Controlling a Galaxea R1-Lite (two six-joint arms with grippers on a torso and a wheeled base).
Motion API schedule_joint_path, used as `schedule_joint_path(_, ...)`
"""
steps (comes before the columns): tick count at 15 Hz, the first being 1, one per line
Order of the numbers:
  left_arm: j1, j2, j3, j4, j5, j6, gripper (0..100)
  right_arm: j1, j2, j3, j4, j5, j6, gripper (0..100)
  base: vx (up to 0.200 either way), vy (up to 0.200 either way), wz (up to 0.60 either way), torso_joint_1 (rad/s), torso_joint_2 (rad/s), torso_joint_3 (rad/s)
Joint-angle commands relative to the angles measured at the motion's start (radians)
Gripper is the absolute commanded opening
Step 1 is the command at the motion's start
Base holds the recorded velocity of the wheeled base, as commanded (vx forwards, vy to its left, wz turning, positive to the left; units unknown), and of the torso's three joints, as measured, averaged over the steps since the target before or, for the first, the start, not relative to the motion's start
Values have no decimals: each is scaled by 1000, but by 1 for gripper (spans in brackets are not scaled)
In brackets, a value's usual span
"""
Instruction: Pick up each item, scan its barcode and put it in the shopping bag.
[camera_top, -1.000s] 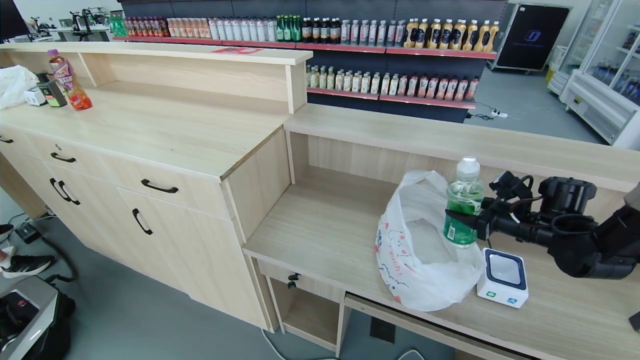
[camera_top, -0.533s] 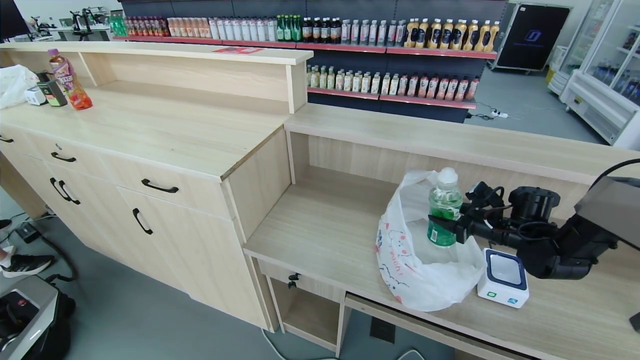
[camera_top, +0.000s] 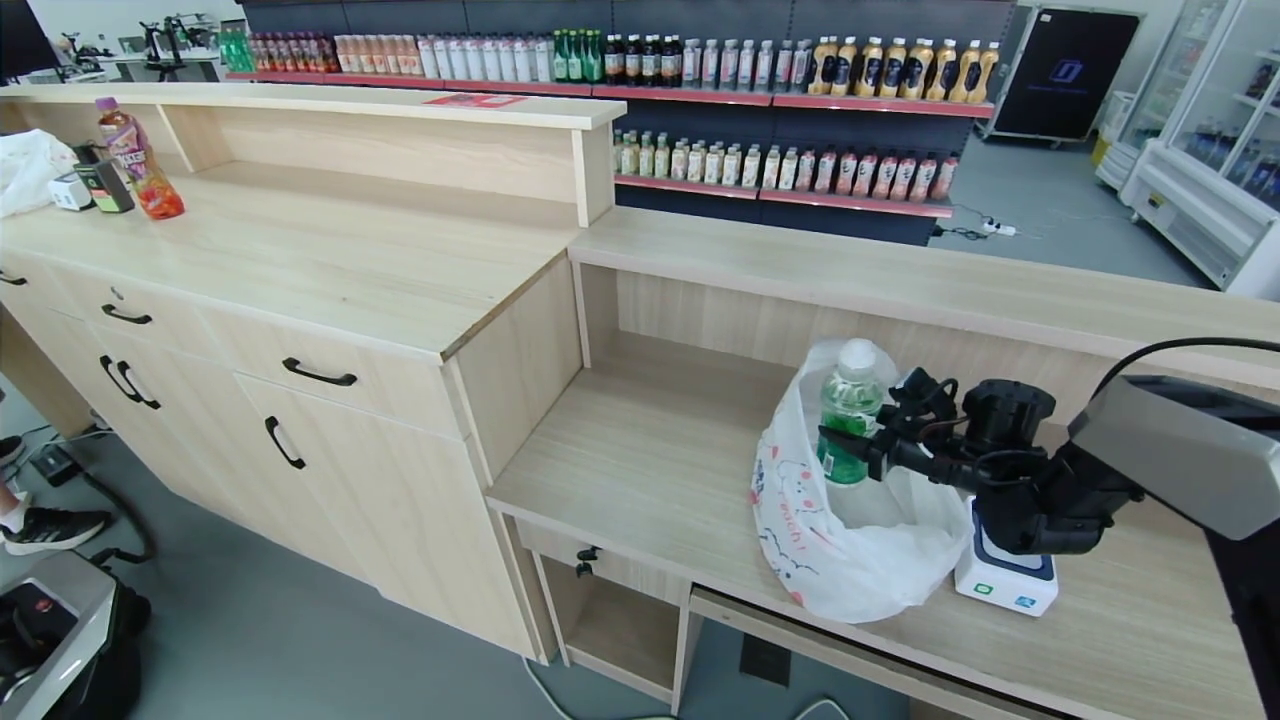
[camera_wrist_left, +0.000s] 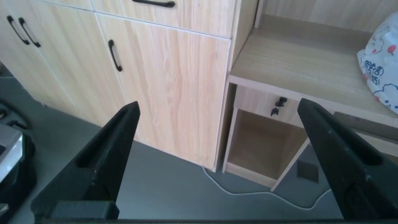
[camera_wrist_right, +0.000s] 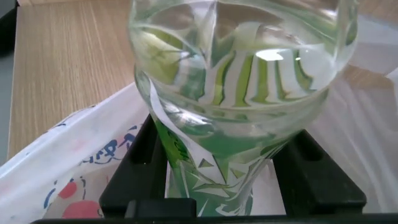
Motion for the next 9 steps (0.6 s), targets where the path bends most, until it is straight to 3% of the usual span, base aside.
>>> schedule_joint_path(1,0,0,0,-1,0,-1,100,8,46,-12,-11,1,1,0,0,0,0,0,0,0)
schedule_joint_path(9,0,0,0,-1,0,-1,100,37,135,-71,-85,-1,8,0,0,0,0,0,0,0)
